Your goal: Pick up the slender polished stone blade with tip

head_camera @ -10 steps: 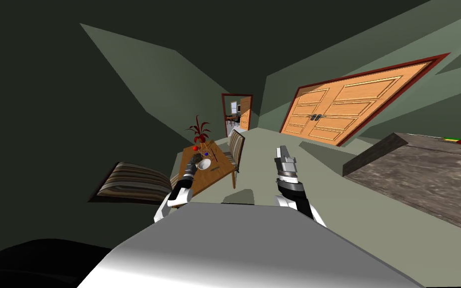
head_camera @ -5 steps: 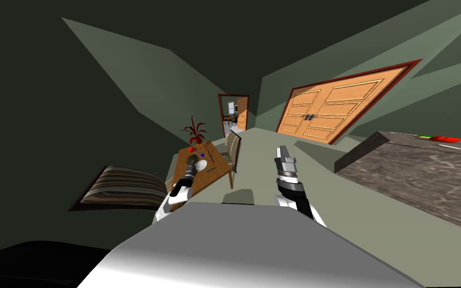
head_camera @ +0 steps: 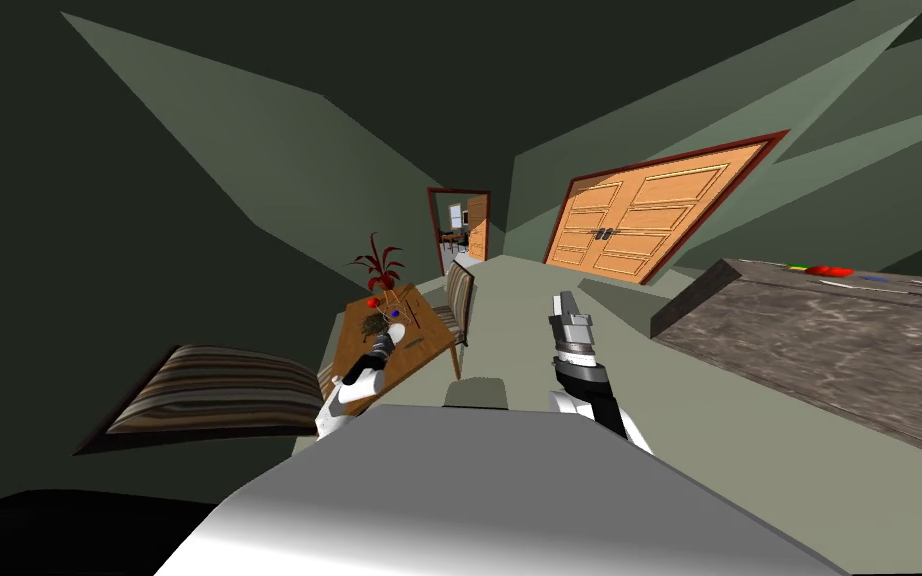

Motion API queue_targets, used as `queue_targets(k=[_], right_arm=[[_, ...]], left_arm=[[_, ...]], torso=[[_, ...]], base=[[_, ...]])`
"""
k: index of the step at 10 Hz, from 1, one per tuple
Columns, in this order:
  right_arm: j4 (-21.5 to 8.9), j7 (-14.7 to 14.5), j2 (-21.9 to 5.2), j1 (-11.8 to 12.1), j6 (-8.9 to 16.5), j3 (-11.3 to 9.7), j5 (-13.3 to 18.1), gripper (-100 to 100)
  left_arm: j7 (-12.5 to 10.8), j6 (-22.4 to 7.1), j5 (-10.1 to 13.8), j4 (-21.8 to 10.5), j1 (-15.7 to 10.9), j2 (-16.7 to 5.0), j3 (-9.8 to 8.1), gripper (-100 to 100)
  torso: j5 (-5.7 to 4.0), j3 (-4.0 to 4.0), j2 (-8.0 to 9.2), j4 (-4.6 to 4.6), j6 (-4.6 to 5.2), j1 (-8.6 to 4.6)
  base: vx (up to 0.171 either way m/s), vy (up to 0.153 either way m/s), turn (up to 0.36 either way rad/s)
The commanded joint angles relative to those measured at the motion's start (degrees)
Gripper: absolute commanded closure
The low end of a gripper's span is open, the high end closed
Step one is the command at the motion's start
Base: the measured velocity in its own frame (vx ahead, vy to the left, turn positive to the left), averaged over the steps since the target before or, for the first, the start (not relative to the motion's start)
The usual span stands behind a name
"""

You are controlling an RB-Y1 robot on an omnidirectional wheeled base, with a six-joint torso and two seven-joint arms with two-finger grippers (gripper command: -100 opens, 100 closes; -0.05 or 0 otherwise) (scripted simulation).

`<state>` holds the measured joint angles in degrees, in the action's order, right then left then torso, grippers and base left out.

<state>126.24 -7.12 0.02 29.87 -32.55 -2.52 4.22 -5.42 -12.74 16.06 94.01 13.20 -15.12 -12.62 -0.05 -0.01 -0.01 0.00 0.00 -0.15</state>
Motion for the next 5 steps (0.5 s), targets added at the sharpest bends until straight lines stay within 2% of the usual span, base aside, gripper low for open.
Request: queue_targets(k=[1,2,3,4,5], right_arm=[[0.0,0.0,0.0,0.0,0.0,0.0,0.0,0],[0.0,0.0,0.0,0.0,0.0,0.0,0.0,0],[0.0,0.0,0.0,0.0,0.0,0.0,0.0,0],[0.0,0.0,0.0,0.0,0.0,0.0,0.0,0],[0.0,0.0,0.0,0.0,0.0,0.0,0.0,0]], left_arm=[[-0.5,-1.6,0.4,-1.8,-0.7,-0.1,-0.18,-100],[-1.4,-4.2,1.4,-3.6,-2.1,-0.6,-0.64,-100],[-1.4,-4.2,1.4,-4.4,-2.1,-0.6,-0.64,-100],[-2.3,-6.4,2.4,-6.8,-3.4,-1.1,-1.09,-100],[-2.3,-6.9,2.4,-7.0,-3.4,-1.1,-1.09,-100]], torso=[[0.0,0.0,0.0,0.0,0.0,0.0],[0.01,0.0,0.01,0.0,-0.03,0.04],[0.01,-0.01,-0.02,-0.01,0.0,0.04],[0.01,-0.01,-0.01,-0.01,-0.03,0.06],[0.02,-0.02,-0.03,-0.01,0.0,0.06]], base=[[0.016,-0.032,-0.053],[0.022,-0.034,-0.107],[0.023,-0.03,-0.072],[0.025,-0.03,-0.123],[0.02,-0.019,-0.055]])
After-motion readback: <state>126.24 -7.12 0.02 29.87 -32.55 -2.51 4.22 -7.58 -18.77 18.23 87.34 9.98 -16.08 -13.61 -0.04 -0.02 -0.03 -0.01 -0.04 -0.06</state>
